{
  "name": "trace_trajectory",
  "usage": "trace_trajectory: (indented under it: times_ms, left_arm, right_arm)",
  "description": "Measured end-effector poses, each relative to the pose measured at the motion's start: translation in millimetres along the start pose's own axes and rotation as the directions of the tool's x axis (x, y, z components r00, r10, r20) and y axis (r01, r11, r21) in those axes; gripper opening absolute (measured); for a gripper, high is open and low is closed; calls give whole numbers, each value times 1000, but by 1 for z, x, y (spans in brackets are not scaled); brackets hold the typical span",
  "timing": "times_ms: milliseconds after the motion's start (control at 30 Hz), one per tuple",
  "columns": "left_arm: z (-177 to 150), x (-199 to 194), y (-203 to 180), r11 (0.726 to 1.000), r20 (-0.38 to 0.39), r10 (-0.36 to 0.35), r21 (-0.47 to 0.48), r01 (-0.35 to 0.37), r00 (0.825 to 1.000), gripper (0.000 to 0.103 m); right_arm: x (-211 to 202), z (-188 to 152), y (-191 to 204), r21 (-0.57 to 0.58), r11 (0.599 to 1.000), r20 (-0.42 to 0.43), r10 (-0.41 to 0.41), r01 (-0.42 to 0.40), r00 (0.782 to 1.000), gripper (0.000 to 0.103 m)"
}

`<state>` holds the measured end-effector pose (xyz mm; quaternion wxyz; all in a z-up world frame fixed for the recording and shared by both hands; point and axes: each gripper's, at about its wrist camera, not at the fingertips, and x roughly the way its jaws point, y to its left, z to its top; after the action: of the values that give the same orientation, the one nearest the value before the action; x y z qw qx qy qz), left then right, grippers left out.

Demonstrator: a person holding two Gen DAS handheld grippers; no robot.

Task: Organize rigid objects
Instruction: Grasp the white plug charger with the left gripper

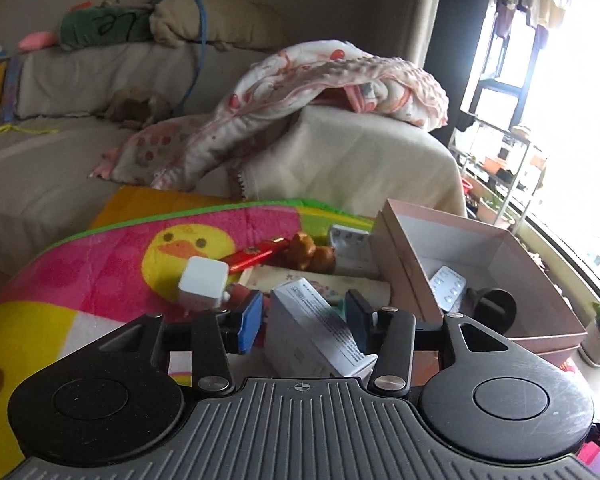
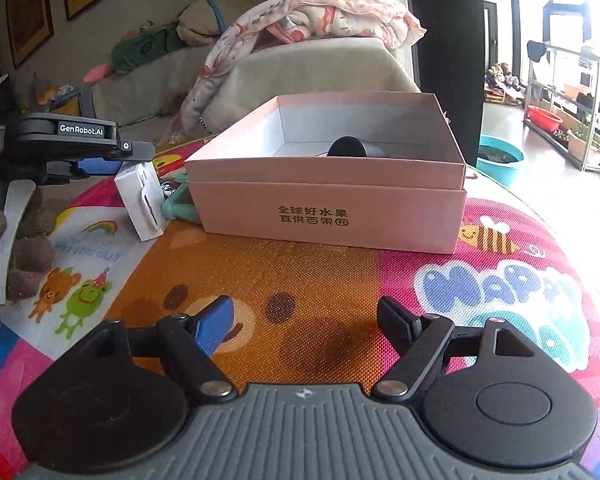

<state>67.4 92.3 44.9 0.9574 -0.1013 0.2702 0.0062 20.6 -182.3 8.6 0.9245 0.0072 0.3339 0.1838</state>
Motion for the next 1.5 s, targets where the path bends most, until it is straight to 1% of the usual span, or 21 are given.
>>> trace_trajectory:
  times_ms: [33,67,100,233,300,333,400,467,567,633,667,733,800,833,900,933,967,1033,1200,1400,1500]
  left_arm:
    - [-2,-3,3,1000,6,22,4,-22,1000,53]
    - [-3,-5,8,999,6,48,8,-48,999,49]
    - [-5,-7,13,998,-2,64,7,-64,998,49]
    - [-10,-4,35,995,-32,89,-41,-91,995,49]
    - [-6,-1,43,994,-19,92,-57,-93,996,49]
    - [-2,2,45,995,-8,90,-51,-91,996,49]
    - [10,15,45,996,-2,86,3,-86,996,49]
    - [21,35,45,992,-39,110,66,-107,993,49]
    - [32,63,50,988,-101,140,87,-131,985,49]
    - [34,76,55,990,-130,127,74,-118,983,51]
    - [34,80,58,994,-128,102,61,-95,986,51]
    - [35,86,60,997,-144,67,50,-61,987,53]
    - [31,93,58,998,-184,45,56,-35,982,52]
    - [27,95,56,997,-187,47,72,-34,981,50]
    - [23,93,51,991,-160,64,125,-44,985,49]
    - [22,91,51,991,-151,63,126,-44,986,42]
    - [21,88,52,992,-148,57,116,-40,987,38]
    - [17,80,54,995,-149,35,102,-20,988,38]
    - [-4,47,51,991,-135,0,131,18,991,38]
    - [-25,12,48,989,-153,-44,132,64,987,38]
    - [-35,-7,54,993,-146,-47,104,63,988,38]
  right_arm:
    - [0,0,0,1,1000,1,0,0,1000,79]
    - [0,0,0,2,1000,1,1,-1,1000,79]
    - [0,0,0,2,1000,0,1,-1,1000,79]
    - [1,0,1,0,1000,-5,-2,2,1000,79]
    - [1,0,1,-1,1000,-7,-4,4,1000,79]
    - [1,0,1,-2,1000,-8,-5,5,1000,79]
    - [1,0,2,-7,1000,-9,-9,9,1000,80]
    - [2,0,3,-13,1000,-13,-12,12,1000,80]
    - [3,0,4,-19,1000,-15,-17,17,1000,80]
    - [3,0,4,-20,1000,-15,-18,17,1000,80]
    - [2,0,4,-20,1000,-16,-18,18,1000,80]
    - [2,0,5,-22,1000,-17,-18,18,1000,81]
    - [2,0,5,-26,999,-18,-19,18,1000,81]
    - [3,0,5,-28,999,-20,-19,19,1000,82]
    - [3,0,6,-33,999,-22,-21,20,1000,82]
    - [3,0,7,-35,999,-23,-23,22,999,82]
    - [3,0,8,-37,999,-23,-24,23,999,82]
    - [3,-1,8,-39,999,-24,-26,25,999,82]
    - [4,0,9,-43,999,-26,-27,26,999,83]
    - [5,0,10,-52,998,-29,-32,30,999,84]
    - [5,0,9,-47,998,-26,-30,28,999,85]
